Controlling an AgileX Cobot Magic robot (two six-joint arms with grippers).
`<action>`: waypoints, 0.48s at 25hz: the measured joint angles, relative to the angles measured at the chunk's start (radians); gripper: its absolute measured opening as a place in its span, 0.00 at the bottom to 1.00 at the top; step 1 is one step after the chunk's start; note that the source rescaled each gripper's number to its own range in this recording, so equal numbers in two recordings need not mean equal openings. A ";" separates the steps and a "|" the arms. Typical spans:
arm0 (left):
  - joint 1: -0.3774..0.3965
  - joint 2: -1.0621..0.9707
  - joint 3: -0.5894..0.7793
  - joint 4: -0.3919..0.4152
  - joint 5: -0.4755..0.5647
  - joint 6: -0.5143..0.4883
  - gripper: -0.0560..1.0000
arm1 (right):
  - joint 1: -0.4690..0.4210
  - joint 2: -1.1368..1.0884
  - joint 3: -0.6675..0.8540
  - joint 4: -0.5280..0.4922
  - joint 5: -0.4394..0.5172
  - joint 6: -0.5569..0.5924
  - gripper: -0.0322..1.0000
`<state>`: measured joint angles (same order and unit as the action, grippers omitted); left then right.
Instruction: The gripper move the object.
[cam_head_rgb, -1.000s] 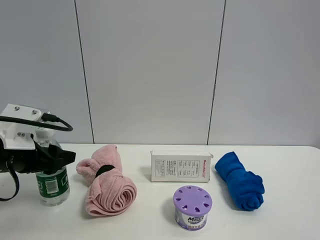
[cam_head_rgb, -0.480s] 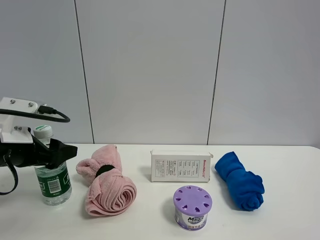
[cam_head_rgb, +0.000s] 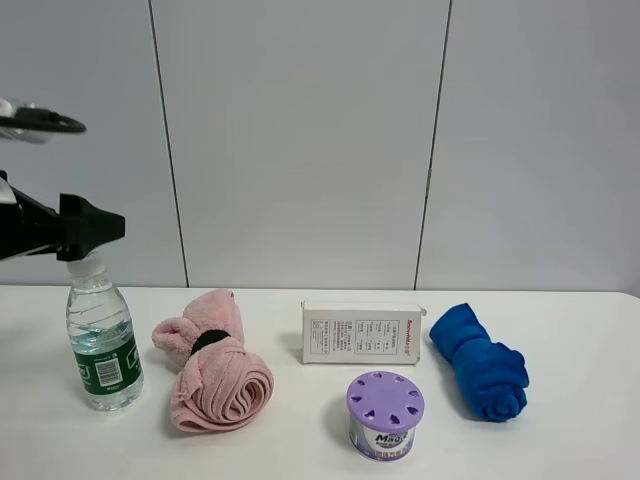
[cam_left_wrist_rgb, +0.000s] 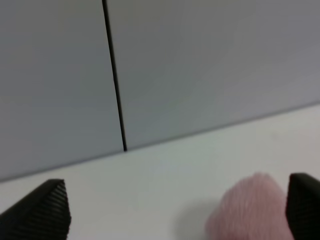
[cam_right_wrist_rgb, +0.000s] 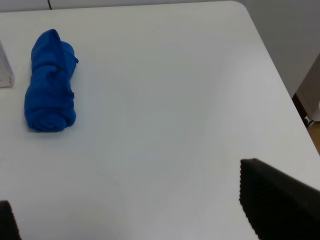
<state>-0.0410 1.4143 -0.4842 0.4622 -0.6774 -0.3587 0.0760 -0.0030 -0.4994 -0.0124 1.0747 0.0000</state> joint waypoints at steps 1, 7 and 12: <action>0.000 -0.031 0.000 0.000 0.007 -0.016 1.00 | 0.000 0.000 0.000 0.000 0.000 0.000 1.00; 0.000 -0.236 -0.043 0.028 0.194 -0.084 1.00 | 0.000 0.000 0.000 0.000 0.000 0.000 1.00; 0.000 -0.422 -0.180 0.075 0.649 -0.119 1.00 | 0.000 0.000 0.000 0.000 0.000 0.000 1.00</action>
<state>-0.0410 0.9926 -0.6642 0.5373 -0.0287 -0.4772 0.0760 -0.0030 -0.4994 -0.0124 1.0747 0.0000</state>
